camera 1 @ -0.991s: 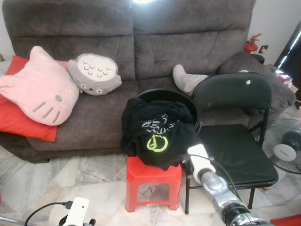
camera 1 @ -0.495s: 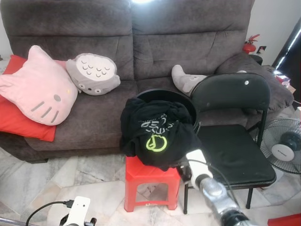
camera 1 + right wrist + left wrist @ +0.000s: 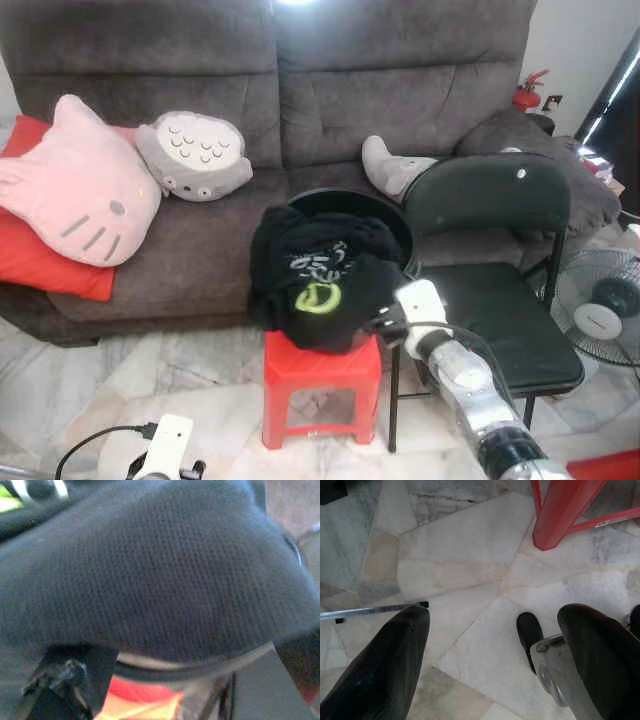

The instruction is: Hang hanger

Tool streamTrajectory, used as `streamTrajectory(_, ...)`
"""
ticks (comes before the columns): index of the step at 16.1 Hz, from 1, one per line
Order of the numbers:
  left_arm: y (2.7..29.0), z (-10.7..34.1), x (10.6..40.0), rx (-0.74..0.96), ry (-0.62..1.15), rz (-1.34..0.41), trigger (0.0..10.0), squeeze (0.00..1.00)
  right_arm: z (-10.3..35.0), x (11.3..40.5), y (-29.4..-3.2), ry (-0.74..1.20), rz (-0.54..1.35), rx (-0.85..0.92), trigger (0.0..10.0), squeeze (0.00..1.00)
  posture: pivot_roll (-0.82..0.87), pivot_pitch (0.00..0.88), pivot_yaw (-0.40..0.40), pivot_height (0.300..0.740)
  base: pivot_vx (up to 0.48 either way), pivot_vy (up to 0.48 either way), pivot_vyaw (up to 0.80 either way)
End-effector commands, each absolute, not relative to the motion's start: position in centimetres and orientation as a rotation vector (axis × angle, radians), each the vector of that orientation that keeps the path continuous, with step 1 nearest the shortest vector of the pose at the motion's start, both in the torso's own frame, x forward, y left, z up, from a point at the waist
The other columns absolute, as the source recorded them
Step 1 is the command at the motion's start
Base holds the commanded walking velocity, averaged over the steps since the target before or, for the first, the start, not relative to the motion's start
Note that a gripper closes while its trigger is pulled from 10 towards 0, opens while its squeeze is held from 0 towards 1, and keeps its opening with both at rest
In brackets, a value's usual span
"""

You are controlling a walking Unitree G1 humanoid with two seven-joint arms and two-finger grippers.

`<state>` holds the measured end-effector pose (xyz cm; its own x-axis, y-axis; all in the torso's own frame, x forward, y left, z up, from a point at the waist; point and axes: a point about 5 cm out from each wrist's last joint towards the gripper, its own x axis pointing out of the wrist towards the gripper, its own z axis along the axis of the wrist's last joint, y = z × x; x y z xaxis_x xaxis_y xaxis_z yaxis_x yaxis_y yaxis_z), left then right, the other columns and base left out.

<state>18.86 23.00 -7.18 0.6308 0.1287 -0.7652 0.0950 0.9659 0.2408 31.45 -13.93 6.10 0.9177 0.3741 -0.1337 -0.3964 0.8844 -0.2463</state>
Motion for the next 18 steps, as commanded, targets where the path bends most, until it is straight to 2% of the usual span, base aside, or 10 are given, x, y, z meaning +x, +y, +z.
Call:
streamTrajectory(1,23.0,-7.3,18.8,0.276,0.907,0.015,10.0,0.00,8.0,31.8,-13.1,-0.011,0.440,-0.265,10.0,0.00,-0.03,0.000,-0.013,0.740,0.000,0.000,0.00)
streamTrajectory(3,23.0,-7.3,18.8,0.277,0.915,0.007,10.0,0.00,8.7,30.9,-12.3,-0.035,0.529,-0.289,10.0,0.00,-0.03,0.000,-0.014,0.740,0.000,0.000,0.00)
streamTrajectory(6,23.0,-7.3,18.8,0.272,0.921,-0.002,10.0,0.00,9.1,30.4,-12.6,-0.034,0.558,-0.299,10.0,0.00,-0.03,0.000,-0.016,0.740,0.000,0.000,0.00)
streamTrajectory(8,23.0,-7.3,18.8,0.268,0.924,-0.011,10.0,0.00,9.9,30.7,-14.0,-0.048,0.494,-0.270,10.0,0.00,-0.03,0.000,-0.015,0.740,0.000,0.000,0.00)
streamTrajectory(10,23.0,-7.3,18.8,0.268,0.925,-0.016,10.0,0.00,12.2,32.2,-17.1,-0.102,0.259,-0.264,10.0,0.00,-0.03,0.000,-0.011,0.740,0.000,0.000,0.00)
streamTrajectory(11,23.0,-7.3,18.8,0.268,0.925,-0.017,10.0,0.00,12.5,32.4,-17.6,-0.107,0.217,-0.259,10.0,0.00,-0.03,0.000,-0.011,0.740,0.000,0.000,0.00)
streamTrajectory(13,23.0,-7.3,18.8,0.271,0.925,-0.018,10.0,0.00,14.2,33.2,-20.2,-0.136,0.053,-0.249,10.0,0.00,-0.03,0.000,-0.009,0.740,0.000,0.000,0.00)
streamTrajectory(18,23.0,-7.3,18.8,0.273,0.923,-0.024,10.0,0.00,16.1,34.7,-20.5,-0.166,0.041,-0.269,10.0,0.00,-0.04,0.000,-0.003,0.740,0.000,0.000,0.00)
